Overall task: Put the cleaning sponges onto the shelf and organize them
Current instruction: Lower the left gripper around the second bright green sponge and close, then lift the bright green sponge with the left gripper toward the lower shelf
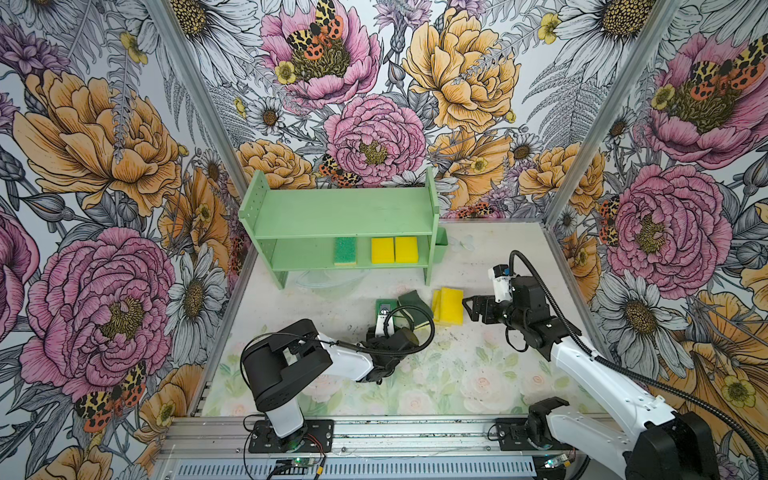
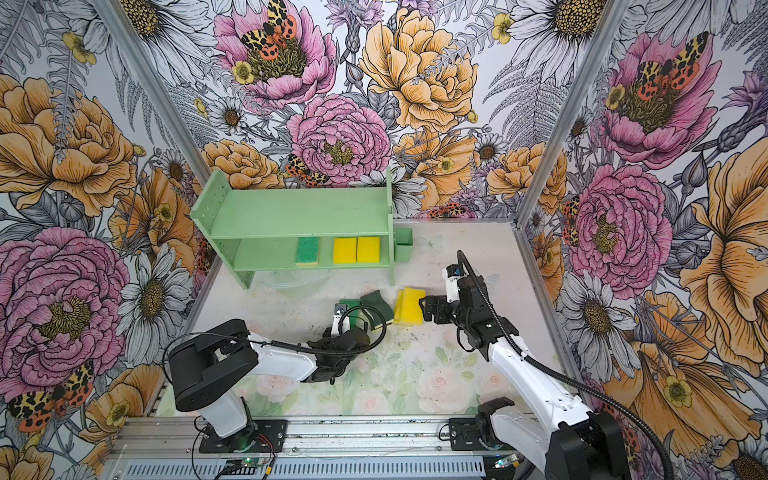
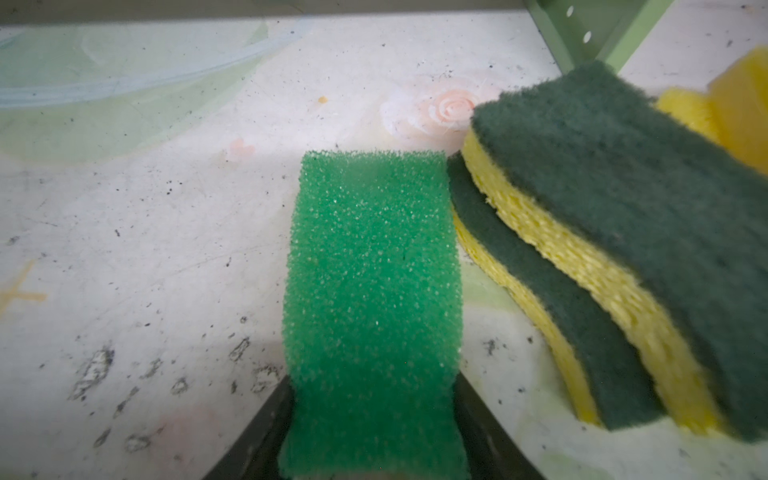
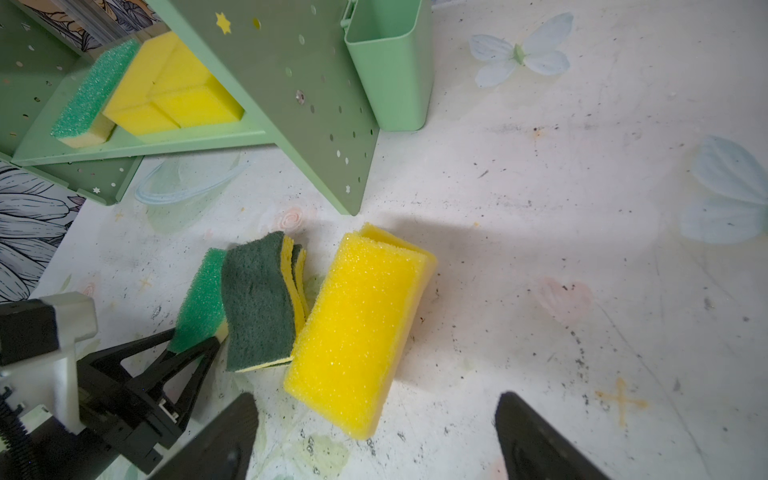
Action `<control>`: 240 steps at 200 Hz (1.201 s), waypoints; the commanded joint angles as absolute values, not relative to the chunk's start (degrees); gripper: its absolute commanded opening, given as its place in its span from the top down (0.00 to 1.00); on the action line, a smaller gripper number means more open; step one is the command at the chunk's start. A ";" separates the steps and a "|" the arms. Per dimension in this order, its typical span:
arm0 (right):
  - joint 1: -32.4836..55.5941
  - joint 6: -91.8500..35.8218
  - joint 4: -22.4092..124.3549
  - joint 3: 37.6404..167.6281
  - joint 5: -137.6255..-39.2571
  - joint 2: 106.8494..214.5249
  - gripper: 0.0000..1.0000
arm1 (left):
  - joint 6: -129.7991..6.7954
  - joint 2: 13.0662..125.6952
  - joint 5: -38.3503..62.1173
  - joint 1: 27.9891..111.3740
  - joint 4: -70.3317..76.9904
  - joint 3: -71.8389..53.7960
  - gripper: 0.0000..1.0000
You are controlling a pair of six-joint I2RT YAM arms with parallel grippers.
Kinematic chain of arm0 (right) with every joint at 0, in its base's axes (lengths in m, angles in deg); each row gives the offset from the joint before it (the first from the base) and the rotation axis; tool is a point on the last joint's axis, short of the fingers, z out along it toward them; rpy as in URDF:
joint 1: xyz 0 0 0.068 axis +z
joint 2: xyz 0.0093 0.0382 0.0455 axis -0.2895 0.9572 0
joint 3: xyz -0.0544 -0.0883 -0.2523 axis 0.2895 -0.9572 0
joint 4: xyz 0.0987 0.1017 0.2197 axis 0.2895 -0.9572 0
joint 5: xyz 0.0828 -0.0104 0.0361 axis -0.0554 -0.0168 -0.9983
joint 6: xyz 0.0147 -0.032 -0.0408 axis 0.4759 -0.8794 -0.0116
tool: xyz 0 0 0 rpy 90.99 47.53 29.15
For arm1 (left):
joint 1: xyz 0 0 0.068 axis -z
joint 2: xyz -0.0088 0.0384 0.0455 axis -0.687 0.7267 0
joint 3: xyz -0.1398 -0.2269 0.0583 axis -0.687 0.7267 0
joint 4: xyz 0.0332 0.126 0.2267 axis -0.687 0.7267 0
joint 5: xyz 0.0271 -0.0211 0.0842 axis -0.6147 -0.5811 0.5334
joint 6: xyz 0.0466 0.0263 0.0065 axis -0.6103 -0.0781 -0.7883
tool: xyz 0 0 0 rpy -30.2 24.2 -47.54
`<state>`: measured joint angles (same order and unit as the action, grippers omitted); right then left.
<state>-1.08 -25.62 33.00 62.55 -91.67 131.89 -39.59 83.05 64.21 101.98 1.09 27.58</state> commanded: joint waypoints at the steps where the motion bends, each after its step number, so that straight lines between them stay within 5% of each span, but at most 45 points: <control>1: -0.93 -25.69 33.41 62.23 -91.31 132.04 0.08 | -42.80 77.92 62.19 100.17 2.30 28.33 0.48; 66: -0.92 -25.65 33.42 62.25 -91.10 132.69 0.08 | -46.96 63.33 63.07 96.09 13.98 28.43 0.48; 240: -0.86 -25.58 33.42 63.18 -91.31 133.88 0.09 | -63.21 29.72 50.96 79.39 15.70 36.12 0.46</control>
<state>-1.08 -25.62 32.76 62.55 -91.64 133.46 -60.42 31.53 52.52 81.70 14.03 35.58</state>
